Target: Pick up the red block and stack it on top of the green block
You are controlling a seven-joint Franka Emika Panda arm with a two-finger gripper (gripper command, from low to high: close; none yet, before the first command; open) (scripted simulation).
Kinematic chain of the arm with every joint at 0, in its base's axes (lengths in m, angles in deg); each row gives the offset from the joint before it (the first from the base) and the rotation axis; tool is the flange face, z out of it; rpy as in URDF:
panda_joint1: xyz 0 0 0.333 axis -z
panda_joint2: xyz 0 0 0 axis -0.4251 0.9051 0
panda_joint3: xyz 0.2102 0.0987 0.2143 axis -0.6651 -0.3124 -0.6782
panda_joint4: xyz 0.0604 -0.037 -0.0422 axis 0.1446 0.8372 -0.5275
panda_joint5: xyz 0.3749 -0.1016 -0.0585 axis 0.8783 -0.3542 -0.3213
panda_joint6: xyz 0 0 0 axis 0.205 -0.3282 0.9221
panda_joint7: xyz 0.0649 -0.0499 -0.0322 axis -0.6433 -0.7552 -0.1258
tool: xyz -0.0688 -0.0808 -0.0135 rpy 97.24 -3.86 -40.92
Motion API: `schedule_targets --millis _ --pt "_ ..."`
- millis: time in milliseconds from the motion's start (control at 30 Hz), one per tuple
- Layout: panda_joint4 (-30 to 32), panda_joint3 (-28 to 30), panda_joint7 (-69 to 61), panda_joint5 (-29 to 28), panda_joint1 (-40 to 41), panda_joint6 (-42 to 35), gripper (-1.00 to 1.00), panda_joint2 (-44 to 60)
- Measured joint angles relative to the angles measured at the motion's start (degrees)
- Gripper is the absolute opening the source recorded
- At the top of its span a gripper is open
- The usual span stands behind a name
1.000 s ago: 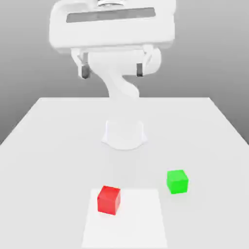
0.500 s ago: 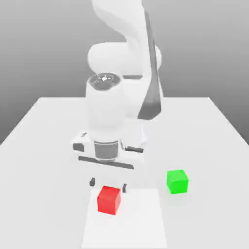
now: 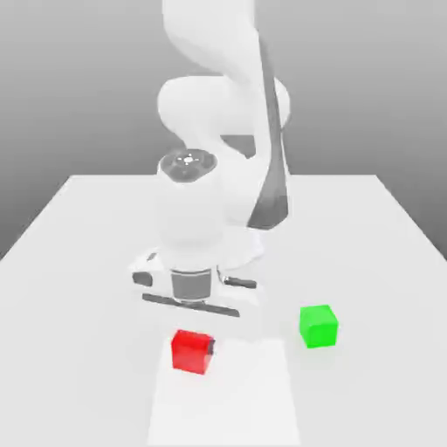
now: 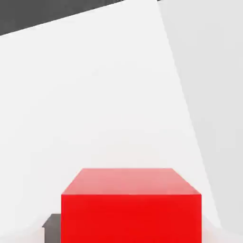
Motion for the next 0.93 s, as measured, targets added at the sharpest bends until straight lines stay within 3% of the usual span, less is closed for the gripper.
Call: schedule_targets --millis 67,333,567,833,867,933 --pt "0.85 -1.24 -2.67 0.85 -0.25 -2.21 -1.0 -3.03" --pt "5.16 -6.72 -22.21 5.51 -14.27 -6.25 -1.0 -11.43" --pt "8.95 -10.76 -36.91 5.8 -25.6 -8.76 -1.0 -17.7" --pt "8.85 -11.68 -34.96 0.45 -24.81 5.09 -1.0 -3.67" --pt "8.8 -11.31 -34.46 -0.29 -24.91 6.26 1.0 -2.45" --pt "8.8 -11.31 -34.46 -0.29 -24.91 6.26 1.0 -2.45"
